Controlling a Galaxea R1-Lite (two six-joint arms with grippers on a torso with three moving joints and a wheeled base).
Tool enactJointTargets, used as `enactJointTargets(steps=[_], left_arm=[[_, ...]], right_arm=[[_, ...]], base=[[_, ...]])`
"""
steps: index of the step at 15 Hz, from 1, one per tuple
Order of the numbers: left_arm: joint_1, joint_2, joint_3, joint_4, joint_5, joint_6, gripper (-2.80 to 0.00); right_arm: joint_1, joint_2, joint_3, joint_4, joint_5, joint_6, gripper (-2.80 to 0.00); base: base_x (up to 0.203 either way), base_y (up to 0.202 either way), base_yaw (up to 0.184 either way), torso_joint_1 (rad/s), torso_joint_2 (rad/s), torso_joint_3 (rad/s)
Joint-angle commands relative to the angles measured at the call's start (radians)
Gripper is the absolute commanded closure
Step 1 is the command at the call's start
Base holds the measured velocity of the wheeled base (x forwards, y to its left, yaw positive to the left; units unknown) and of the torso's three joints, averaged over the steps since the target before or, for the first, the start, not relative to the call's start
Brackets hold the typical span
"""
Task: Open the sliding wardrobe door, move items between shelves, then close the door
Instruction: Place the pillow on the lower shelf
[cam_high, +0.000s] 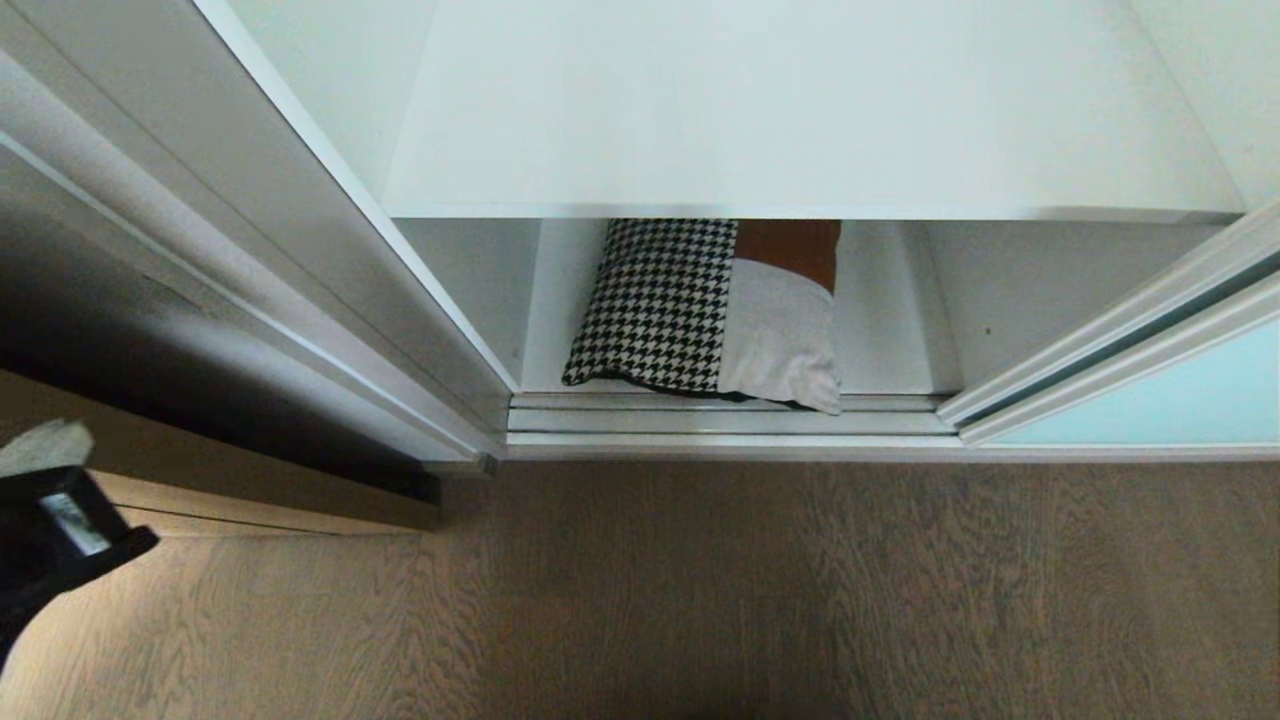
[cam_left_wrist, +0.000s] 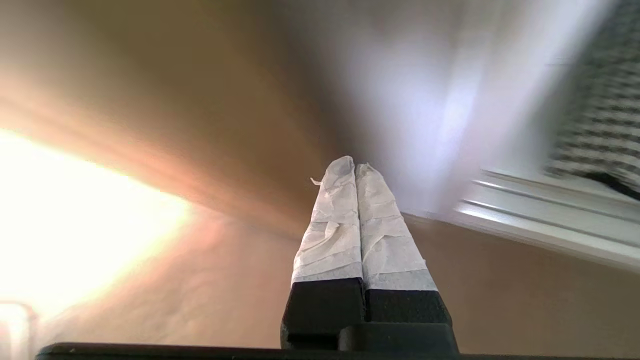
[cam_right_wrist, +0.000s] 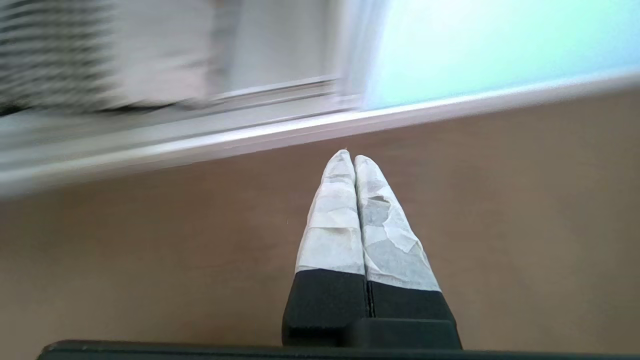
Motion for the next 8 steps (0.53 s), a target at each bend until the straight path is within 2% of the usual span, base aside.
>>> enactJointTargets(steps=[1, 3, 6, 8], left_arm=[[0.060, -0.157, 0.046, 0.015, 0.005, 0.006, 0.00], [0.122, -0.266, 0.100, 0.060, 0.005, 0.013, 0.00], [0.222, -0.434, 0.155, 0.149, 0.001, 0.024, 0.00], [0.256, -0.554, 0.174, 0.240, -0.004, 0.035, 0.00]], right_arm=[[-0.095, -0.177, 0.018, 0.043, -0.012, -0.003, 0.00], [-0.166, -0.232, 0.033, 0.087, -0.015, 0.008, 0.00], [-0.214, -0.261, 0.035, 0.098, -0.016, -0.003, 0.00], [-0.218, -0.266, 0.035, 0.096, -0.017, -0.006, 0.00]], base=[[0.000, 0.000, 0.000, 0.000, 0.00, 0.000], [0.000, 0.000, 0.000, 0.000, 0.00, 0.000], [0.000, 0.000, 0.000, 0.000, 0.00, 0.000], [0.000, 0.000, 0.000, 0.000, 0.00, 0.000]])
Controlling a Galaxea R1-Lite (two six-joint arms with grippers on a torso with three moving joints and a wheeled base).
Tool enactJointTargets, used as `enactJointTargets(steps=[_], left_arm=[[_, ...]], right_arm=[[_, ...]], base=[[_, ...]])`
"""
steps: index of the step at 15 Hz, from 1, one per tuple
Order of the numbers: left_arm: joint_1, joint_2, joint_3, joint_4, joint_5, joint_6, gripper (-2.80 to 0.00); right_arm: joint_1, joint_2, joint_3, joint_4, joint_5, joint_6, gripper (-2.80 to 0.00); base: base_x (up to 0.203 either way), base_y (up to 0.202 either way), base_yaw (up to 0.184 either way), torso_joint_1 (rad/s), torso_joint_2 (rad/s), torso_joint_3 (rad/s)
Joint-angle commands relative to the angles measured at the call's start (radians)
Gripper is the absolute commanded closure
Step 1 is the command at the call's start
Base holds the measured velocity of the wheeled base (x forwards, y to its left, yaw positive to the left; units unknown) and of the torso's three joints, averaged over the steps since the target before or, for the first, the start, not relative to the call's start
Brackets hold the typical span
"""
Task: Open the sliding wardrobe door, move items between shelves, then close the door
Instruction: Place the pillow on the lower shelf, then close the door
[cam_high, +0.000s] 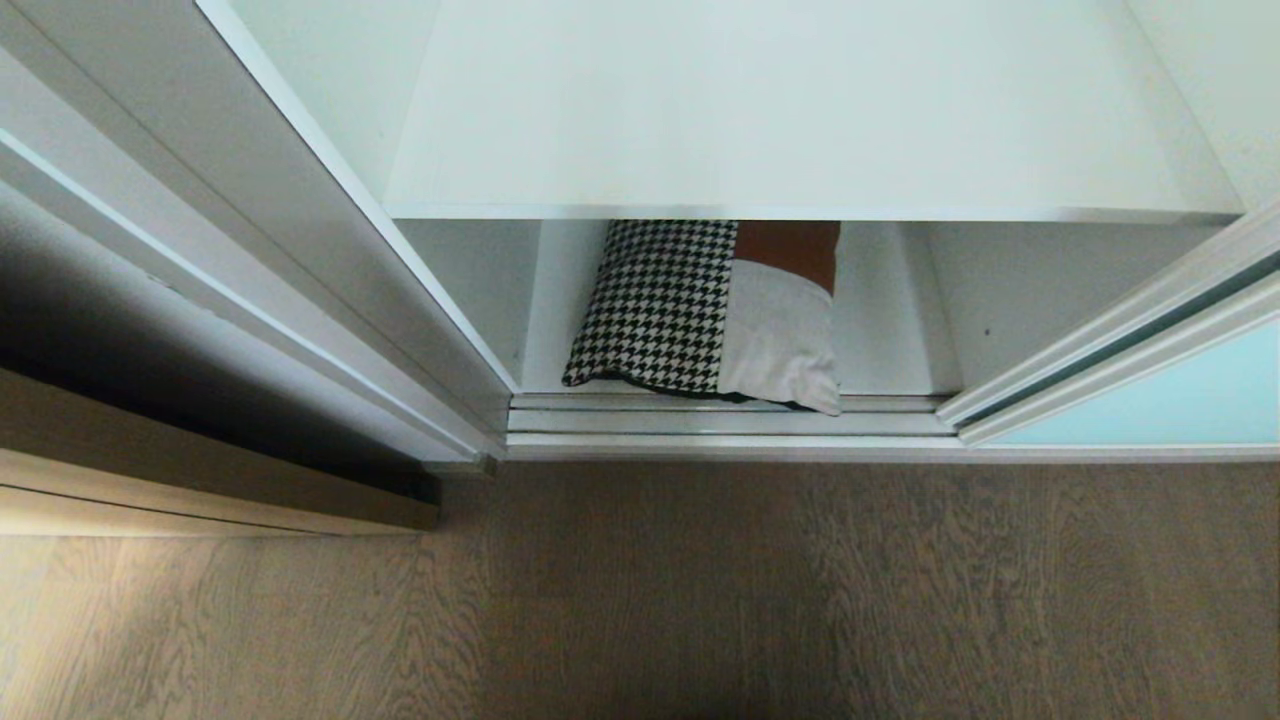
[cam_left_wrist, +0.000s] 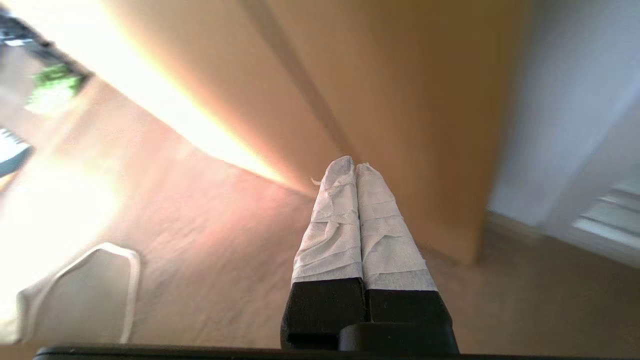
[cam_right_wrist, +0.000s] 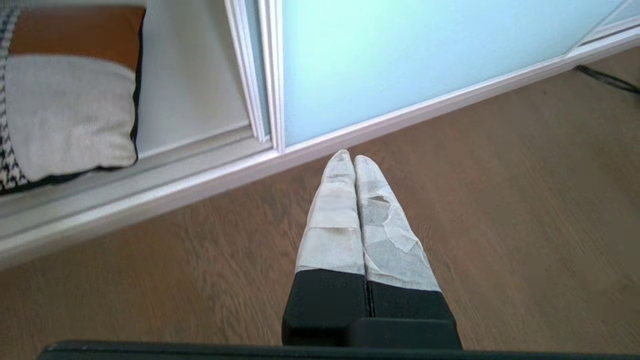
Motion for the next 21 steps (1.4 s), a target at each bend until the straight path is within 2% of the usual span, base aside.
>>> enactJointTargets(steps=[1, 3, 7, 10, 12, 13, 14, 15, 21], left_arm=[[0.025, -0.157, 0.024, 0.072, 0.001, 0.002, 0.00], [0.032, -0.238, 0.077, 0.131, -0.026, 0.006, 0.00], [0.034, -0.424, 0.131, 0.265, -0.153, 0.013, 0.00], [0.034, -0.506, 0.142, 0.376, -0.457, 0.040, 0.00], [0.034, -0.510, 0.148, 0.423, -0.608, 0.027, 0.00], [0.034, -0.510, 0.149, 0.497, -0.651, 0.000, 0.00], [0.034, -0.510, 0.145, 0.553, -0.659, -0.045, 0.00], [0.034, -0.510, 0.148, 0.537, -0.658, -0.067, 0.00], [0.034, -0.511, 0.149, 0.531, -0.647, -0.080, 0.00]], right_arm=[[-0.008, -0.015, 0.003, -0.002, -0.002, -0.001, 0.00], [-0.008, -0.020, 0.003, -0.002, -0.002, -0.013, 0.00], [-0.022, -0.025, 0.003, -0.006, -0.001, -0.039, 0.00], [-0.013, -0.019, 0.001, 0.003, 0.016, -0.038, 0.00], [-0.013, -0.019, -0.001, -0.006, 0.017, -0.048, 0.00], [-0.013, -0.013, -0.006, -0.006, 0.018, -0.048, 0.00], [-0.013, -0.010, -0.011, -0.002, 0.021, -0.048, 0.00], [-0.013, -0.013, -0.007, 0.000, 0.022, -0.051, 0.00], [-0.011, -0.007, -0.013, -0.006, 0.039, -0.062, 0.00]], base=[[0.000, 0.000, 0.000, 0.000, 0.00, 0.000], [0.000, 0.000, 0.000, 0.000, 0.00, 0.000], [0.000, 0.000, 0.000, 0.000, 0.00, 0.000], [0.000, 0.000, 0.000, 0.000, 0.00, 0.000], [0.000, 0.000, 0.000, 0.000, 0.00, 0.000], [0.000, 0.000, 0.000, 0.000, 0.00, 0.000], [0.000, 0.000, 0.000, 0.000, 0.00, 0.000], [0.000, 0.000, 0.000, 0.000, 0.00, 0.000], [0.000, 0.000, 0.000, 0.000, 0.00, 0.000]])
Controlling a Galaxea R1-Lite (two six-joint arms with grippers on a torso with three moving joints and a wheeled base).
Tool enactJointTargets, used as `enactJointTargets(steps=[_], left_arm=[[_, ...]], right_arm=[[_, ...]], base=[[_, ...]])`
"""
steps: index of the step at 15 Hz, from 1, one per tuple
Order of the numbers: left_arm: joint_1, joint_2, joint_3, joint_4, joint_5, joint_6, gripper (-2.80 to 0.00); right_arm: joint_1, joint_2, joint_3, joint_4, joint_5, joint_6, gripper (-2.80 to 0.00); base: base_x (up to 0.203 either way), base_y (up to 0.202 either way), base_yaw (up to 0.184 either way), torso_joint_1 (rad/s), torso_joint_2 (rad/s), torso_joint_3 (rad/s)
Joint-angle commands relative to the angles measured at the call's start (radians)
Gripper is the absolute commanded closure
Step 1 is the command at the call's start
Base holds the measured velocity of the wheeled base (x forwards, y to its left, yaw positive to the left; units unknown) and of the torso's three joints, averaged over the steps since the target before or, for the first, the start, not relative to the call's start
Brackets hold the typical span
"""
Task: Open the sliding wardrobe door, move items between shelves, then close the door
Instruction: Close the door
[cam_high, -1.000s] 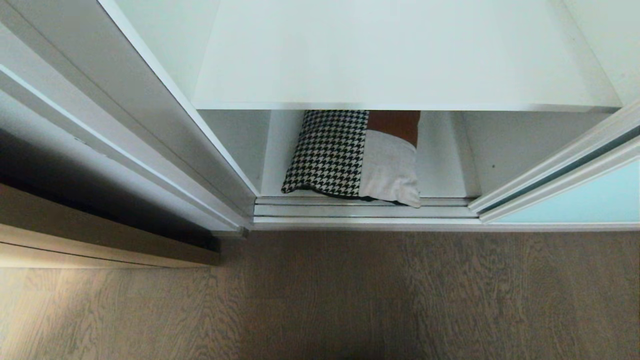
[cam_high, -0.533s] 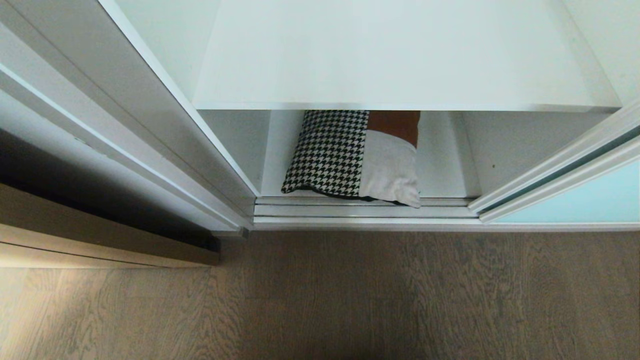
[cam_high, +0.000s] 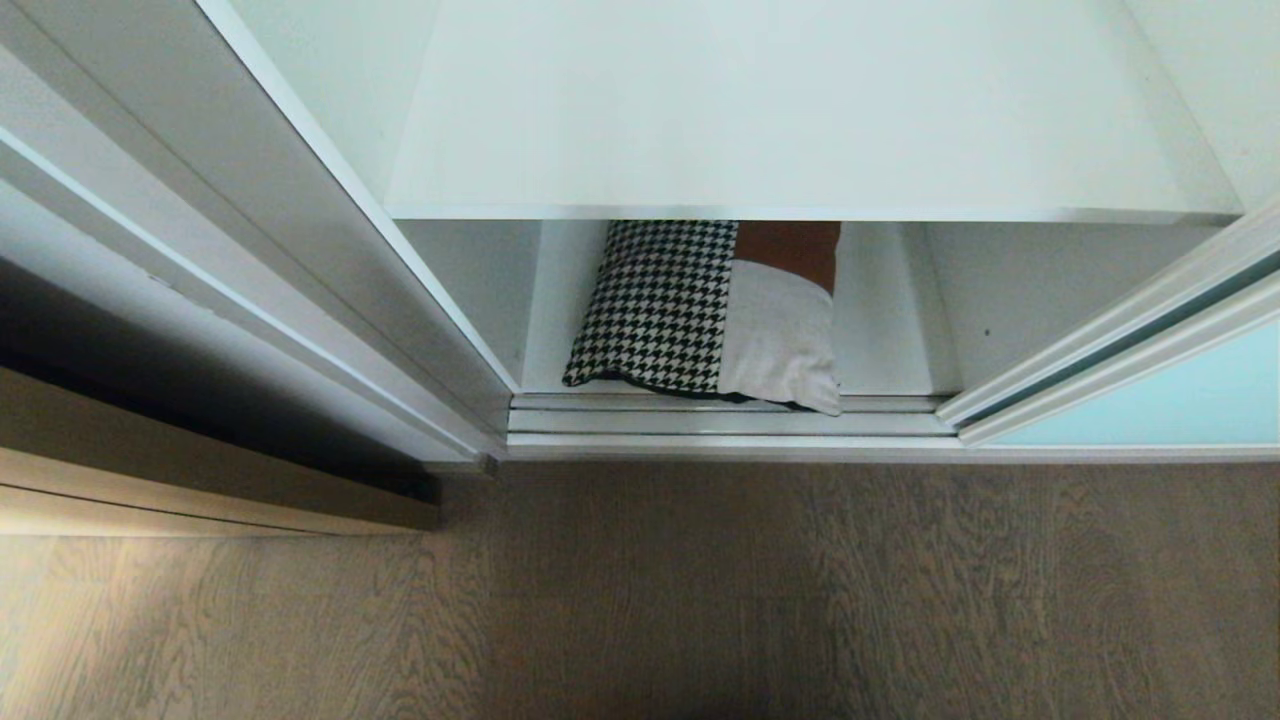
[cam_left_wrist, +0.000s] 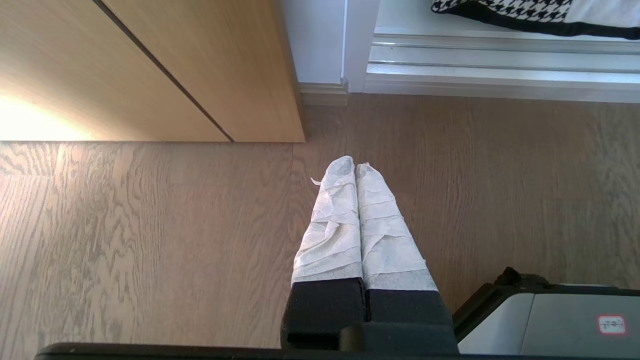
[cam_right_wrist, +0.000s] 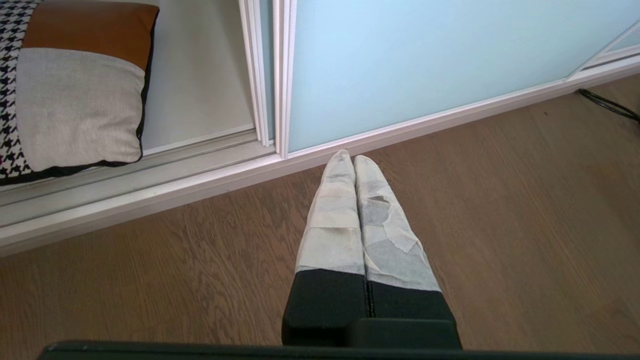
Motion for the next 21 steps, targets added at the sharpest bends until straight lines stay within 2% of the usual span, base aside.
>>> enactJointTargets(steps=[1, 6, 12, 14, 17, 21], left_arm=[[0.000, 0.004, 0.001, 0.001, 0.000, 0.000, 0.00], [0.000, 0.004, 0.001, 0.001, 0.000, 0.000, 0.00], [0.000, 0.004, 0.001, 0.001, 0.000, 0.000, 0.00], [0.000, 0.004, 0.001, 0.001, 0.000, 0.000, 0.00], [0.000, 0.004, 0.001, 0.001, 0.000, 0.000, 0.00], [0.000, 0.004, 0.001, 0.001, 0.000, 0.000, 0.00]], right_arm=[[-0.001, 0.008, 0.000, -0.004, -0.005, -0.004, 0.00], [-0.022, 0.018, -0.003, -0.006, -0.006, -0.035, 0.00], [-0.079, 0.039, -0.002, -0.013, -0.003, -0.159, 0.00], [-0.095, 0.056, -0.005, -0.099, -0.016, -0.201, 0.00], [-0.127, 0.055, -0.020, -0.139, -0.037, -0.278, 0.00], [-0.166, 0.057, -0.059, -0.105, -0.058, -0.302, 0.00]], base=[[0.000, 0.000, 0.000, 0.000, 0.00, 0.000], [0.000, 0.000, 0.000, 0.000, 0.00, 0.000], [0.000, 0.000, 0.000, 0.000, 0.00, 0.000], [0.000, 0.000, 0.000, 0.000, 0.00, 0.000], [0.000, 0.000, 0.000, 0.000, 0.00, 0.000], [0.000, 0.000, 0.000, 0.000, 0.00, 0.000]])
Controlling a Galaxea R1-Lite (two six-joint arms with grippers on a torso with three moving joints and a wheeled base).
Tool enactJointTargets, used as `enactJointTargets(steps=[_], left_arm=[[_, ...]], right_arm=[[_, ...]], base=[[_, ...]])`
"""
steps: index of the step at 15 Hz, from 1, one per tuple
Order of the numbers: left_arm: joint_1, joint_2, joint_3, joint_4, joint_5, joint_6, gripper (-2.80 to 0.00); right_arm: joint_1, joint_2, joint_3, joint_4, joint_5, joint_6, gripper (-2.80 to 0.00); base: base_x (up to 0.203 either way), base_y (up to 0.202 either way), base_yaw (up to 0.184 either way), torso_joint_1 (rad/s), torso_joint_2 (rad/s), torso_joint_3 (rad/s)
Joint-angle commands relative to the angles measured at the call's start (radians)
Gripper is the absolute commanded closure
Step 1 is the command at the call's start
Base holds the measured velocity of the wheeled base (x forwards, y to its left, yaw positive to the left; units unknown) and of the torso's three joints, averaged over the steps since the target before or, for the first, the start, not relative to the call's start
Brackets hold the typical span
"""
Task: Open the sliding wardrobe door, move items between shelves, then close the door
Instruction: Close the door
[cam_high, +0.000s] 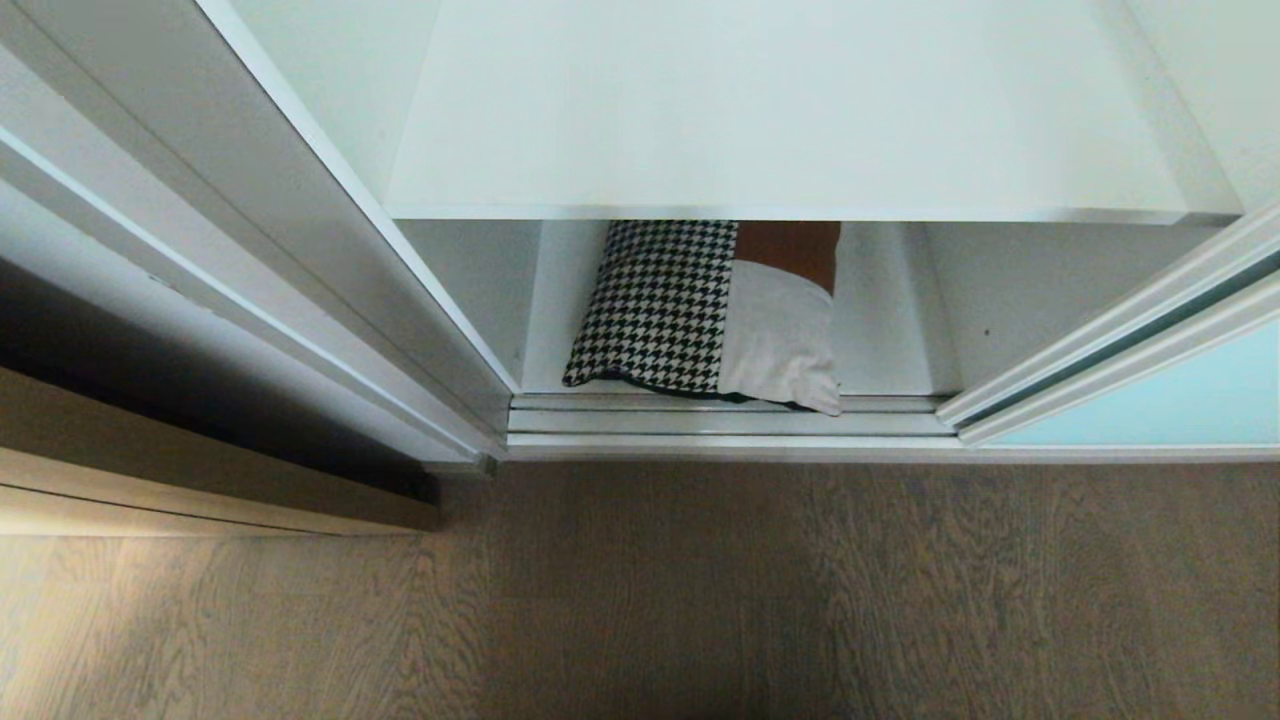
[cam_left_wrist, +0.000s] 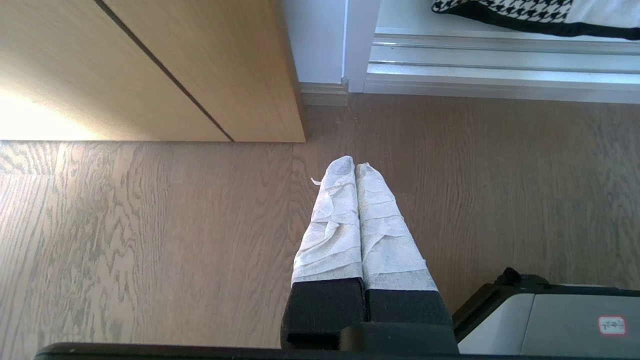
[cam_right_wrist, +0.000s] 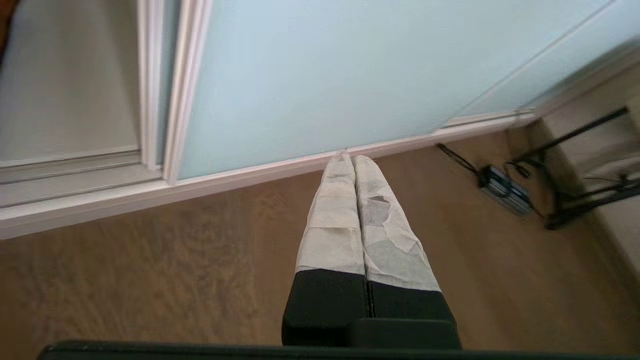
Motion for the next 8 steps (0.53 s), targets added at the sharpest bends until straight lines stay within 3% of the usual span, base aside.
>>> enactJointTargets(steps=[1, 8], left_arm=[[0.000, 0.005, 0.000, 0.000, 0.000, 0.000, 0.00], [0.000, 0.004, 0.000, 0.000, 0.000, 0.000, 0.00]], right_arm=[[-0.019, 0.013, -0.008, -0.001, -0.015, -0.005, 0.00], [-0.063, -0.002, -0.037, 0.053, -0.009, -0.028, 0.00]], base=[[0.000, 0.000, 0.000, 0.000, 0.00, 0.000], [0.000, 0.000, 0.000, 0.000, 0.00, 0.000]])
